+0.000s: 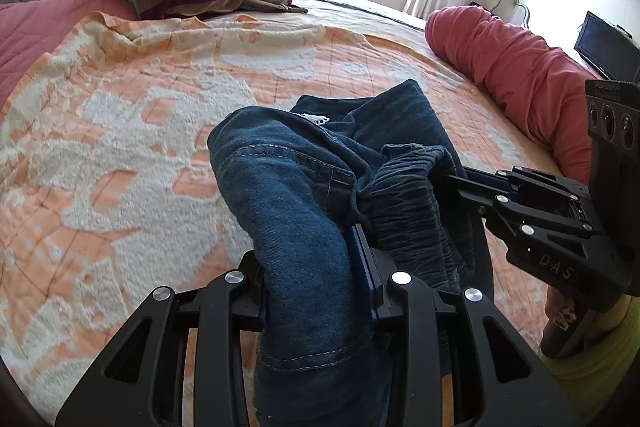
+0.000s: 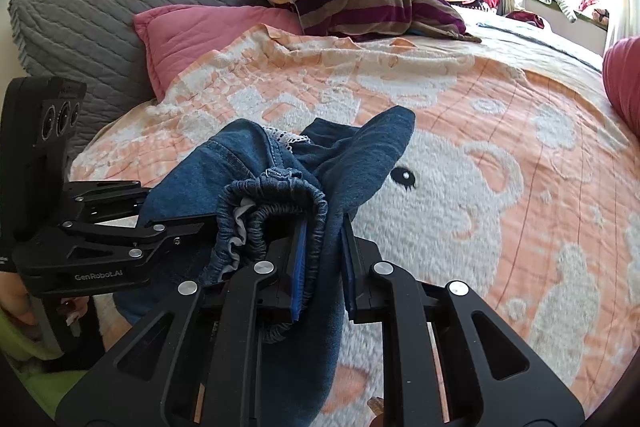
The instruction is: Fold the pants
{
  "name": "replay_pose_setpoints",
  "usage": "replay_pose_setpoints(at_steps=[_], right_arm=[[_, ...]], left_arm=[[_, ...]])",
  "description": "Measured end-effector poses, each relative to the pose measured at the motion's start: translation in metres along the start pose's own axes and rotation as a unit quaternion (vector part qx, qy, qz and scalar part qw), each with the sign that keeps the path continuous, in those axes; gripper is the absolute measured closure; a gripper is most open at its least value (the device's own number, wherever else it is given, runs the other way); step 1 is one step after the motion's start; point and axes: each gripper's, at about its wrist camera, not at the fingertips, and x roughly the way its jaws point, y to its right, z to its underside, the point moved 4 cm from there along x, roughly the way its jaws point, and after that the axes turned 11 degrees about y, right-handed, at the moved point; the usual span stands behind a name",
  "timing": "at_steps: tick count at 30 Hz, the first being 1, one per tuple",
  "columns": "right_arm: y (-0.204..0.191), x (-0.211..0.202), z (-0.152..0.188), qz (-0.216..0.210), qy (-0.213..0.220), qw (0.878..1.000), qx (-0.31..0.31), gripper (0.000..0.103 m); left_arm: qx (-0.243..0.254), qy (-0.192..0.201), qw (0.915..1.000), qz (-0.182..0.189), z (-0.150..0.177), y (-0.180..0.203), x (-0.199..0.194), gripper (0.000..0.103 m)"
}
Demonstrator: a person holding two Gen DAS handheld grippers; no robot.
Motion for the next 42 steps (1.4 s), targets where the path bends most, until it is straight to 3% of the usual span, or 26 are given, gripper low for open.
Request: replay_pose_setpoints(at_steps=[12,27,42], right_arm=[[0.007,0.027,-0.008,0.014,-0.008,1.0,-0.008,0.093],[0.026,0.042,0.014,0.041,-0.039,0.998,0.019,0.091],[0.049,0.056,0.038,0.083,-0.086,0.992,0.043,0.075]], left_arm=[[-0.014,0.006,0.9999,-0.002,-0.011,-0.014,0.02,0.072],[-0.025,-0.014,0.9995,-0.014,0.004,-0.031,0.038,0.071],[-0.032,-0.024,0.999,-0.019,0.012,-0.036,0.044,0.062]])
